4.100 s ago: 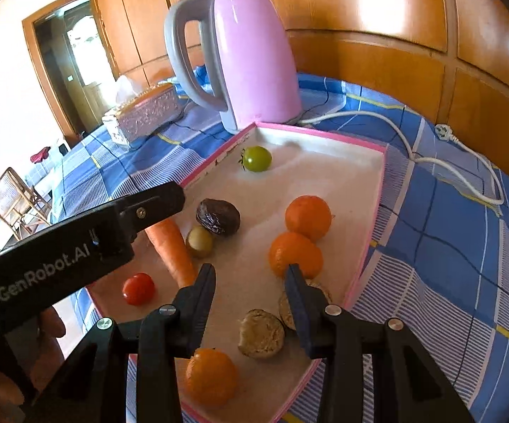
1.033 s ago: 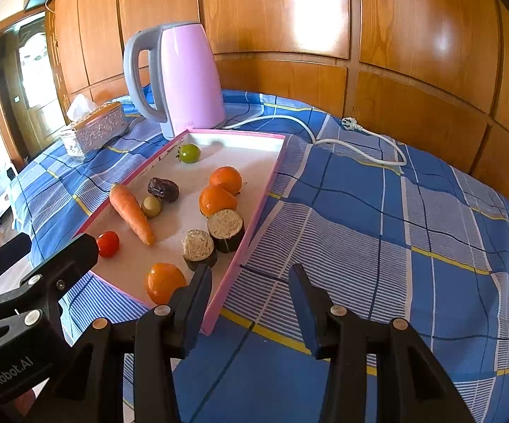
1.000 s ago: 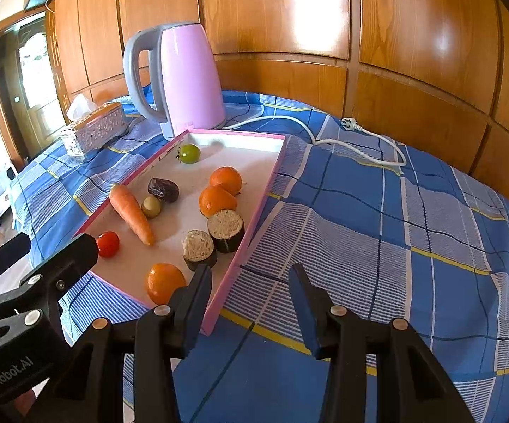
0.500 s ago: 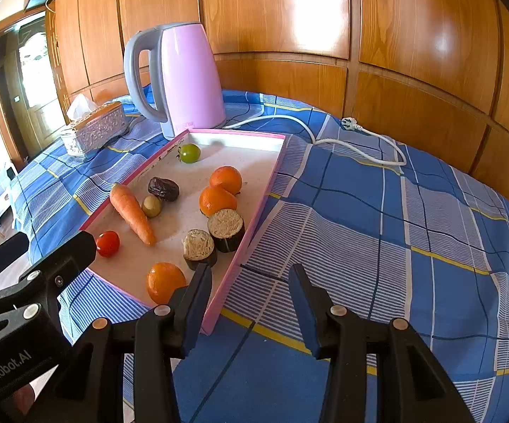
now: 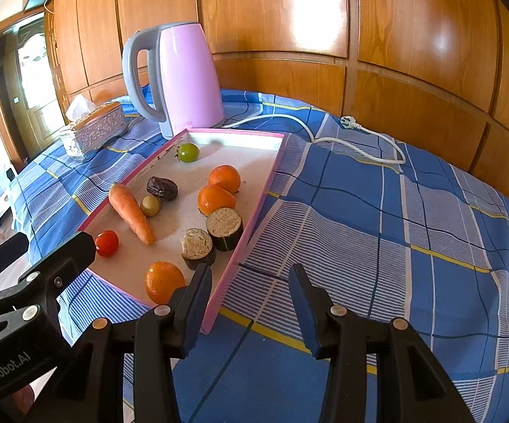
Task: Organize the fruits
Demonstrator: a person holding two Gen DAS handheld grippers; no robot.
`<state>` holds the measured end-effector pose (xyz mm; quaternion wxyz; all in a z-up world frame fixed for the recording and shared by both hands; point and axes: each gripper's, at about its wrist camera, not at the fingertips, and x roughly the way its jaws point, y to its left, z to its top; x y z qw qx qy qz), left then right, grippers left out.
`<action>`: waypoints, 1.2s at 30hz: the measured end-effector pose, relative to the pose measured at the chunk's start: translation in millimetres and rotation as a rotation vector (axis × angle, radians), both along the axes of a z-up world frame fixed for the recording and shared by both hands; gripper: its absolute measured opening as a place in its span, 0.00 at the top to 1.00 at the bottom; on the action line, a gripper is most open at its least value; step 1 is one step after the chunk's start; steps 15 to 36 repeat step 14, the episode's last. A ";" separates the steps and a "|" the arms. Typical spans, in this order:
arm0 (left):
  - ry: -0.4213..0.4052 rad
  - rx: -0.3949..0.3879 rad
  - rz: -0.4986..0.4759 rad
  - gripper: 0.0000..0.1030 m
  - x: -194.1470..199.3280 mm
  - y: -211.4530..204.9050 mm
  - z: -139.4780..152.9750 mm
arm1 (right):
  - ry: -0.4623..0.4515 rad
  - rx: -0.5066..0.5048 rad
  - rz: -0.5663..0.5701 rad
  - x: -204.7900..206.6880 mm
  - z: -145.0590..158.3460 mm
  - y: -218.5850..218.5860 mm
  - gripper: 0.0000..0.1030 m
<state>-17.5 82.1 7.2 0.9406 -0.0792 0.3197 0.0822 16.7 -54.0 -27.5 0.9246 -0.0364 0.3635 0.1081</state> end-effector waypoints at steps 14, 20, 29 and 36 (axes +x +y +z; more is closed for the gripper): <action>-0.010 0.001 -0.006 0.03 0.4 -1.1 -1.1 | 0.007 0.012 -0.018 1.3 -3.4 -4.1 0.55; -0.010 0.001 -0.006 0.03 0.4 -1.1 -1.1 | 0.007 0.012 -0.018 1.3 -3.4 -4.1 0.55; -0.010 0.001 -0.006 0.03 0.4 -1.1 -1.1 | 0.007 0.012 -0.018 1.3 -3.4 -4.1 0.55; -0.010 0.001 -0.006 0.03 0.4 -1.1 -1.1 | 0.007 0.012 -0.018 1.3 -3.4 -4.1 0.55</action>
